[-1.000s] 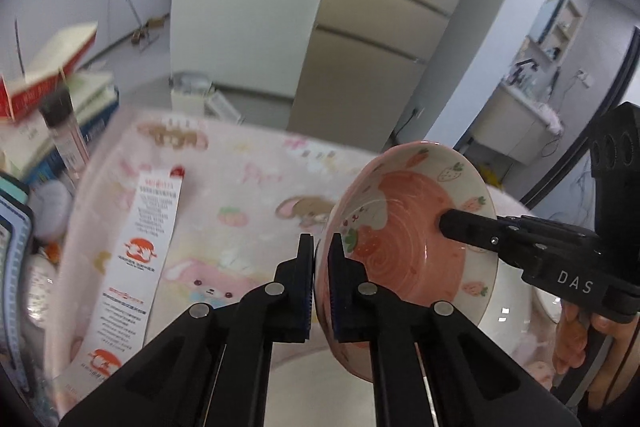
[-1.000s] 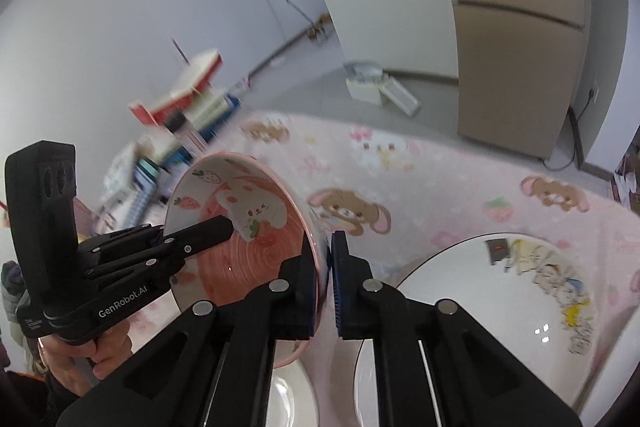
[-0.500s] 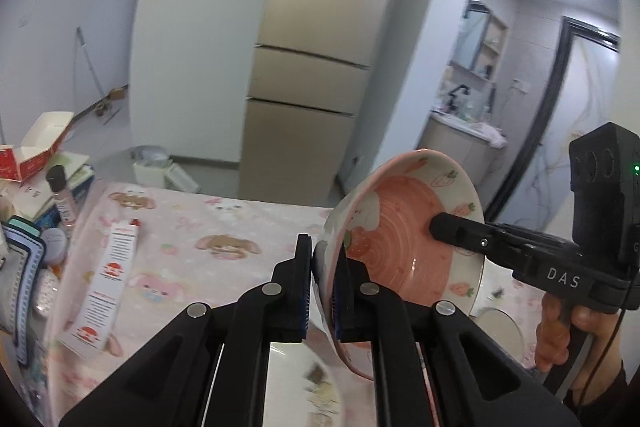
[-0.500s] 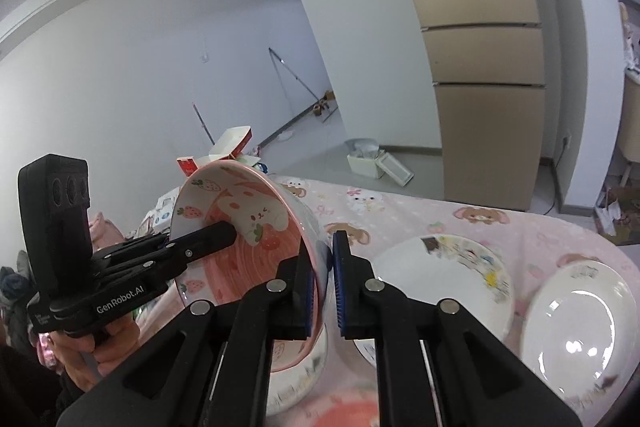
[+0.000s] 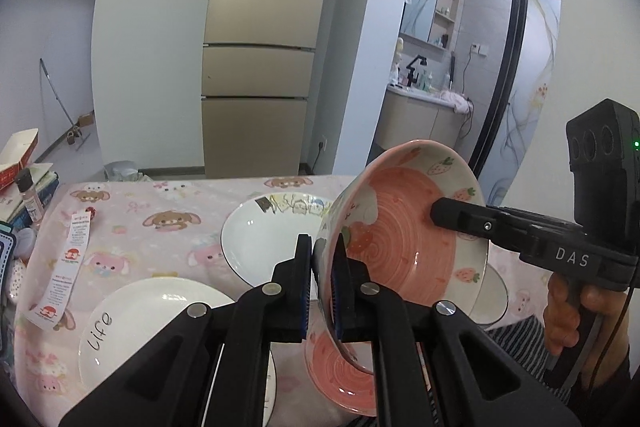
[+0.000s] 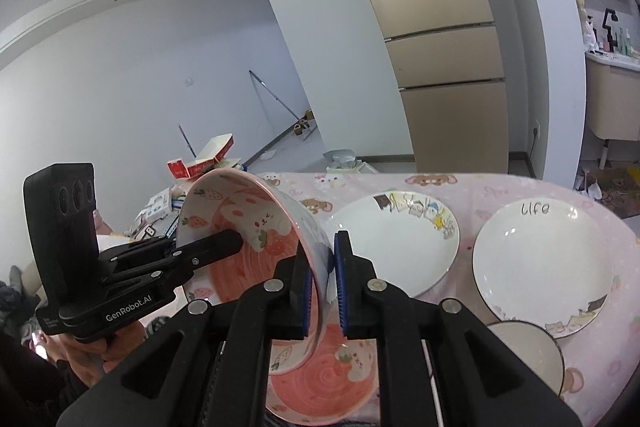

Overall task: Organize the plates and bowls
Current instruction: 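Carry the tilted pink bowl across the table with the left gripper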

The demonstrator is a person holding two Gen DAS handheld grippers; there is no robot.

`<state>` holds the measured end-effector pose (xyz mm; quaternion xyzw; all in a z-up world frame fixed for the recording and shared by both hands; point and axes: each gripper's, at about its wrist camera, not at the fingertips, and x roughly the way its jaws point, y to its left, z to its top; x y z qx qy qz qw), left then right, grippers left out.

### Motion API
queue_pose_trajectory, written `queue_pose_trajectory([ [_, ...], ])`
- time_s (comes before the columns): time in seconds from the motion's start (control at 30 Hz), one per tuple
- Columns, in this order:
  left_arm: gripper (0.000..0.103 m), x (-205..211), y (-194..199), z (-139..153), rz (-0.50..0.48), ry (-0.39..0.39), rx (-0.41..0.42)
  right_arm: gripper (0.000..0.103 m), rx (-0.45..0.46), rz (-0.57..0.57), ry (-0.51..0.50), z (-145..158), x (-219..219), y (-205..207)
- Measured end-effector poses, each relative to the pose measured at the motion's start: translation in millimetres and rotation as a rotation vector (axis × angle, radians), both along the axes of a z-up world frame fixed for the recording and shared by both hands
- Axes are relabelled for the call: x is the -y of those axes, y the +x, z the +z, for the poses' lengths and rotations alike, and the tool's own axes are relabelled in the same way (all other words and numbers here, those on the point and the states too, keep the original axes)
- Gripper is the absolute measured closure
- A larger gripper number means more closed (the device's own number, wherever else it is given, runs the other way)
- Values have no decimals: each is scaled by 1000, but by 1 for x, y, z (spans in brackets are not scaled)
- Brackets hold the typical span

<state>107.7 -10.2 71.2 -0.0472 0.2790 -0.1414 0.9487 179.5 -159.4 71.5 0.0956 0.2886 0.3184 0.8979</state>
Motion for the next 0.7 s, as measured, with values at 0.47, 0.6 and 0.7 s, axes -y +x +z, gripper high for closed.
queue_pose_trajectory([
  [0.47,93,6,6,-37,-14,53,-74,93,-73,6,25,-49,8,0],
  [0.6,93,9,8,-47,-25,65,-110,93,-107,10,13,-62,10,0],
  [0.7,93,10,11,-53,-25,70,-132,93,-128,14,0,-70,10,3],
])
